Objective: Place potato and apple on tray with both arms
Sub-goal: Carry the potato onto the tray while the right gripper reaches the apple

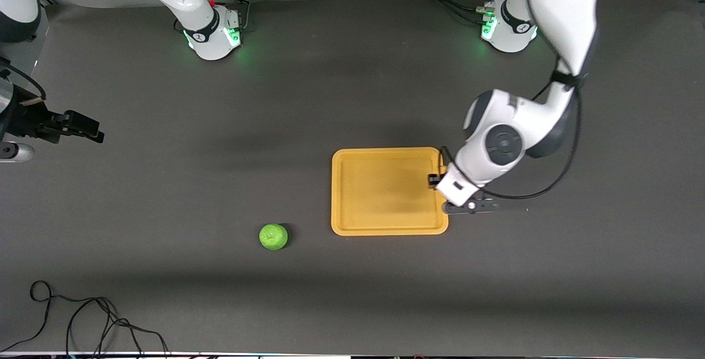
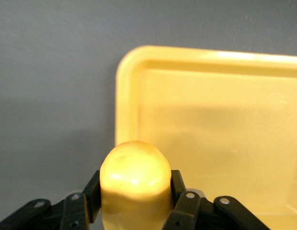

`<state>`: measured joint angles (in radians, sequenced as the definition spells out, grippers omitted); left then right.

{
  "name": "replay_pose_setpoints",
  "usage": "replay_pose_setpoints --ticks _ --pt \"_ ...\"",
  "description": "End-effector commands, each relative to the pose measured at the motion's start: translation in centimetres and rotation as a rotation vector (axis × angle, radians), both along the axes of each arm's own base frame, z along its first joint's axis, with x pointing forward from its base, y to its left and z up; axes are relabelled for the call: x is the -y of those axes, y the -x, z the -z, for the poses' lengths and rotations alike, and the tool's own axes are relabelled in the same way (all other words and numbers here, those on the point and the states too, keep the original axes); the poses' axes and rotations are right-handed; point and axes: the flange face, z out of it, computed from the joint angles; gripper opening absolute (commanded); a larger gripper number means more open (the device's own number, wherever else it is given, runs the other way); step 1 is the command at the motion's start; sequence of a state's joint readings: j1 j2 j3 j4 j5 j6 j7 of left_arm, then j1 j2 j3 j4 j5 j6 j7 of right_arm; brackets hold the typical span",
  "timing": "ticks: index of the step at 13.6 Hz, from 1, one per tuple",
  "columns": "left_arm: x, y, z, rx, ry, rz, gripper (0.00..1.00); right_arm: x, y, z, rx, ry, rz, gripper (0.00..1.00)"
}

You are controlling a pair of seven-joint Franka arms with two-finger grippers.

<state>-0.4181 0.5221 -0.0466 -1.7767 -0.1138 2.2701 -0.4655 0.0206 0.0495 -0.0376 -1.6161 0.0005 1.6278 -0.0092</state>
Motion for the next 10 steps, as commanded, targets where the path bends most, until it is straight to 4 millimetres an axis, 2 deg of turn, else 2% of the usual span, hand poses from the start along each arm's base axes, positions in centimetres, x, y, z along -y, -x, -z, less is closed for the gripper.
replay_pose_setpoints --ticks 1,3,5,6,7,8,10 --pt "1.5 -0.5 2.7 0.009 0.004 -0.024 0.25 -6.1 -3.5 0.2 0.023 0.005 -0.010 1.00" --pt "1.7 -0.3 3.4 -0.005 -0.003 -0.020 0.27 -11.0 -5.3 0.3 0.043 0.004 -0.024 1.00" --pt "2.3 0.4 5.4 -0.025 -0.017 -0.019 0.31 -15.3 -7.3 1.4 0.057 0.006 -0.024 1.00" --pt "2.4 0.2 5.1 -0.018 -0.016 -0.019 0.53 -18.0 -8.1 1.8 0.069 0.004 -0.043 1.00" --pt "2.4 0.2 5.0 -0.017 -0.016 -0.014 0.99 -19.9 -8.8 2.5 0.074 0.003 -0.065 1.00" --pt "2.5 0.1 4.7 -0.017 -0.016 -0.015 1.00 -22.5 -9.0 3.3 0.076 0.003 -0.096 1.00" --pt "2.3 -0.3 4.0 -0.013 -0.014 -0.022 1.00 -25.3 -9.2 4.7 0.072 0.004 -0.117 1.00"
